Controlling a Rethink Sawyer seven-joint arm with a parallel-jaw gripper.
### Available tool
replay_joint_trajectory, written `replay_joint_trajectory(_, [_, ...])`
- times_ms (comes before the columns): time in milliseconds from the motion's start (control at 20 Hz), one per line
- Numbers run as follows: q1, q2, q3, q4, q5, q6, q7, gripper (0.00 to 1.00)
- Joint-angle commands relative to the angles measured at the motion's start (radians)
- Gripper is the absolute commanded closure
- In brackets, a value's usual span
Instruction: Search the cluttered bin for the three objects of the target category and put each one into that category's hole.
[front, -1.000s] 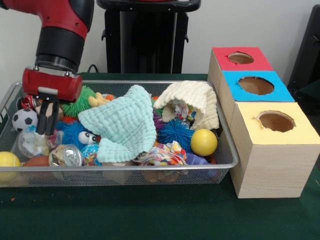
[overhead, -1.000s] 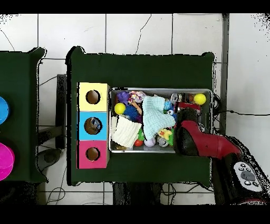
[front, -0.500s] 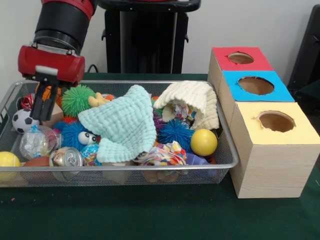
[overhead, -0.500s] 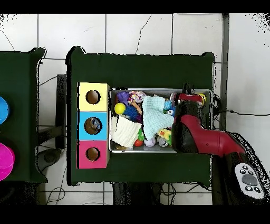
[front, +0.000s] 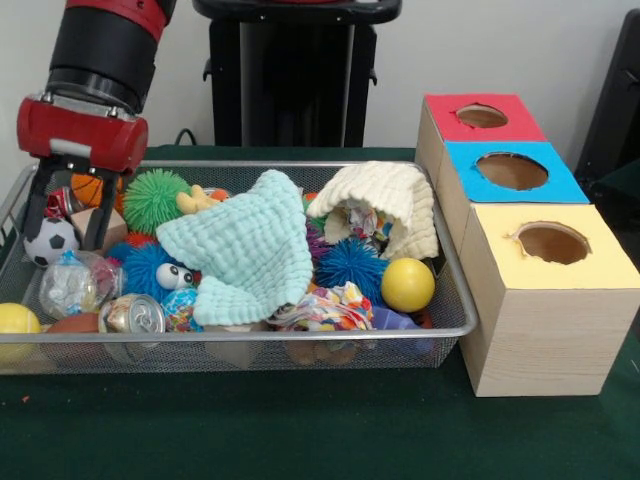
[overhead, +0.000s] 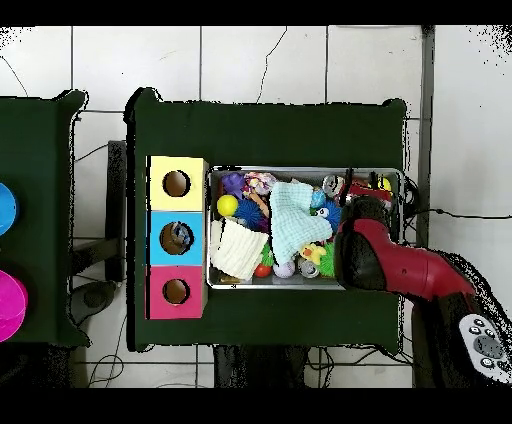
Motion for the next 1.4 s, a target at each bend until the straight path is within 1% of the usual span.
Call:
replay_joint_trajectory(50, [-0.093, 0.036, 0.147, 0.092, 0.025, 0.282, 0.087, 0.00])
replay_joint_trajectory(150, [-0.068, 0.033, 0.102, 0.119, 0.034, 0.202, 0.155, 0.00])
replay_joint_trajectory(200, [-0.055, 0.037, 0.073, 0.136, 0.051, 0.147, 0.203, 0.00])
replay_joint_trajectory(250, [-0.047, 0.042, 0.054, 0.144, 0.058, 0.103, 0.229, 0.00])
replay_joint_trajectory(300, [-0.024, 0.048, 0.013, 0.153, 0.092, 0.034, 0.272, 0.00])
replay_joint_trajectory(350, [-0.024, 0.055, 0.004, 0.162, 0.108, 0.005, 0.290, 0.00])
replay_joint_trajectory(400, [-0.032, 0.061, 0.000, 0.186, 0.139, -0.051, 0.327, 0.00])
replay_joint_trajectory(550, [-0.037, 0.080, -0.010, 0.211, 0.193, -0.137, 0.349, 0.00])
replay_joint_trajectory(750, [-0.094, 0.076, 0.046, 0.232, 0.207, -0.155, 0.321, 0.00])
replay_joint_trajectory(950, [-0.149, 0.106, 0.125, 0.195, 0.208, -0.145, 0.296, 0.00])
replay_joint_trajectory(1050, [-0.167, 0.124, 0.152, 0.183, 0.212, -0.143, 0.294, 0.00])
replay_joint_trajectory(1250, [-0.199, 0.182, 0.179, 0.185, 0.202, -0.185, 0.304, 0.00])
replay_joint_trajectory(1400, [-0.225, 0.229, 0.188, 0.203, 0.193, -0.208, 0.310, 0.00])
